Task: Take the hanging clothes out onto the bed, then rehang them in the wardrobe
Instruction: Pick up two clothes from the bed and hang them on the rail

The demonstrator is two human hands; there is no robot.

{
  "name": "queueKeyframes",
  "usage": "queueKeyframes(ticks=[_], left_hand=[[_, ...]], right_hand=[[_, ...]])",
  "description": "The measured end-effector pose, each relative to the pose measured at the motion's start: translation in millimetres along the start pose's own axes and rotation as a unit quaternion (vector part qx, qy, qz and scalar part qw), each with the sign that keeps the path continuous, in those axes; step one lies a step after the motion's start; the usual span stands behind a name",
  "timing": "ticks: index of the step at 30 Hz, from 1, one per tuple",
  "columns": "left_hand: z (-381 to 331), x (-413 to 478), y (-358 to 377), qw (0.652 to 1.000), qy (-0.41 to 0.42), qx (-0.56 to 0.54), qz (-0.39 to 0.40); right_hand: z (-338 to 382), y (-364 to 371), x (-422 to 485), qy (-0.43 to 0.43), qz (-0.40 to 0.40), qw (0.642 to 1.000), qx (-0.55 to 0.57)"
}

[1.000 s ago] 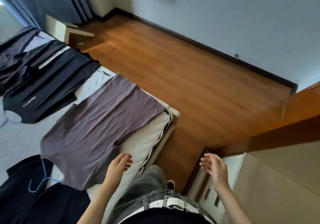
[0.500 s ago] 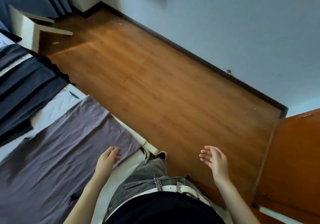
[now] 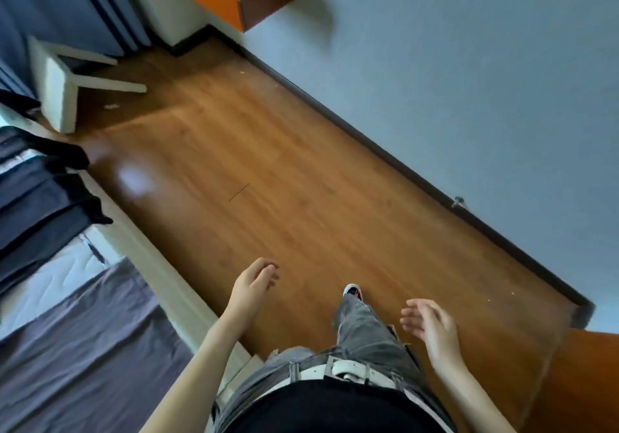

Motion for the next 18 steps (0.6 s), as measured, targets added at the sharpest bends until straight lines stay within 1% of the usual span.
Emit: queueKeyframes(ticks=[3,5,9,14,16,18], left_hand=[[-20,19,-2,0.996,-0.052,-0.041,-0.064],[-27,24,-12,0.988,-0.081,-0.067,-0.115],[-15,24,-34,0.952,-0.156,-0.132,-0.229],[6,48,-49,0.894,-0.232,-0.201,-0.326],[7,75,-65,0.869,-0.250,-0.234,-0.358],[3,109,-92,0.850,-0.259,-0.265,-0.374]], right_hand=[[70,38,70,-0.014,0.093,0.995,-0.044],[113,79,110,-0.024,0.163,0.982,-0.087],[175,178,173,-0.035,0.287,0.944,-0.161],[209,314,233,-0.038,0.383,0.898,-0.216],[219,368,255,-0.030,0.408,0.884,-0.227],[232,418,274,-0.025,0.419,0.876,-0.238]])
Point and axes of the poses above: each hand's wrist, its own x-axis towards the middle knuckle, its own y-axis out of the palm, z = x × y, the point moved 4 cm from there along x, towards the middle knuckle, and after that the axes turned 12 degrees about x, right-handed, at the moved point
